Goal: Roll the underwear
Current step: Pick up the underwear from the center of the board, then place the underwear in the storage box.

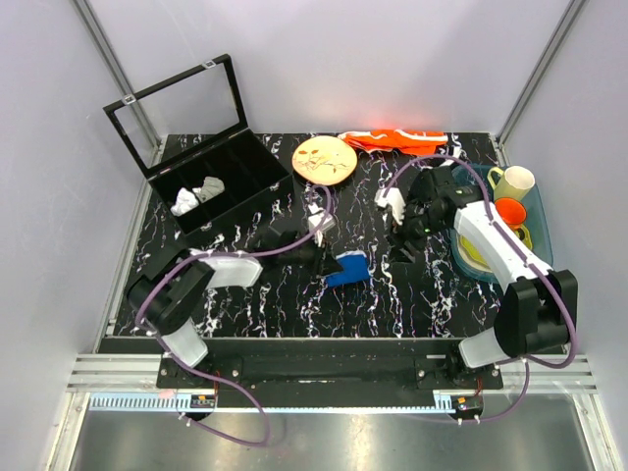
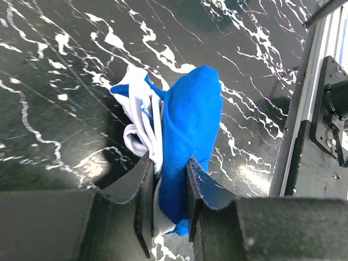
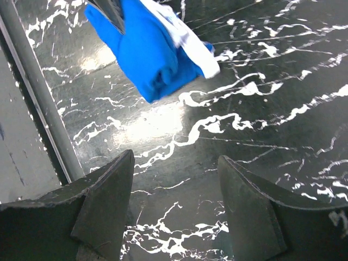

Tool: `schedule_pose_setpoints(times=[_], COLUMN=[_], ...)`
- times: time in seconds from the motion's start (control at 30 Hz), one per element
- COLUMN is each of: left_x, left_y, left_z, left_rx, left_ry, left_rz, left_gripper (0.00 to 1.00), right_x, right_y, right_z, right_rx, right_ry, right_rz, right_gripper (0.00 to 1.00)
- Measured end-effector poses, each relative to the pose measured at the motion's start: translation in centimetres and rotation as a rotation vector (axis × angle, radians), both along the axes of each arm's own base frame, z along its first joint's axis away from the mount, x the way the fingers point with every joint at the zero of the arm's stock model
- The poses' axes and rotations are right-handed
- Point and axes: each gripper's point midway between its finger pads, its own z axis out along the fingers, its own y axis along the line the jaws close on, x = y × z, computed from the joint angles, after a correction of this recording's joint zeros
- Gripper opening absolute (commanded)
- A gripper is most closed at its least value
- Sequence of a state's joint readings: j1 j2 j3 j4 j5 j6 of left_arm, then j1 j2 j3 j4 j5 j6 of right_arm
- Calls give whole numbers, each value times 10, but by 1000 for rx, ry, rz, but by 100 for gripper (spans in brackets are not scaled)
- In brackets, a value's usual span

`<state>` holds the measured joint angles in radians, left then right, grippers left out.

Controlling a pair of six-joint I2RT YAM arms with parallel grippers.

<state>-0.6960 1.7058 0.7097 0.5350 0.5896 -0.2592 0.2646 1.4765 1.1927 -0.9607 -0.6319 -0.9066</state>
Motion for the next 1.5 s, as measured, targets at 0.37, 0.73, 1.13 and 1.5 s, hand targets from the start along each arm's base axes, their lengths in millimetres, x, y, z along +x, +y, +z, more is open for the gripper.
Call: schedule_pose_setpoints(times=[0.37,0.73,1.13,1.5], left_x=[64,188,253,285], left_y=[70,238,300,318], left_z=[58,132,79,62], left_rx=[48,51,34,-13], left_ry=[-32,-36,210,304], left_rz=[170,590,669,729], left_gripper=[3,2,3,3], right_x=[1,-8,-9,-9], right_y=[-4,-1,-1,-2], right_z=[13,10,9,7], right_rx=[94,118,120,118], right_ry=[-1,20,23,30], right_rz=[-101,-106,-110,-117], right_gripper=[71,71,71,71])
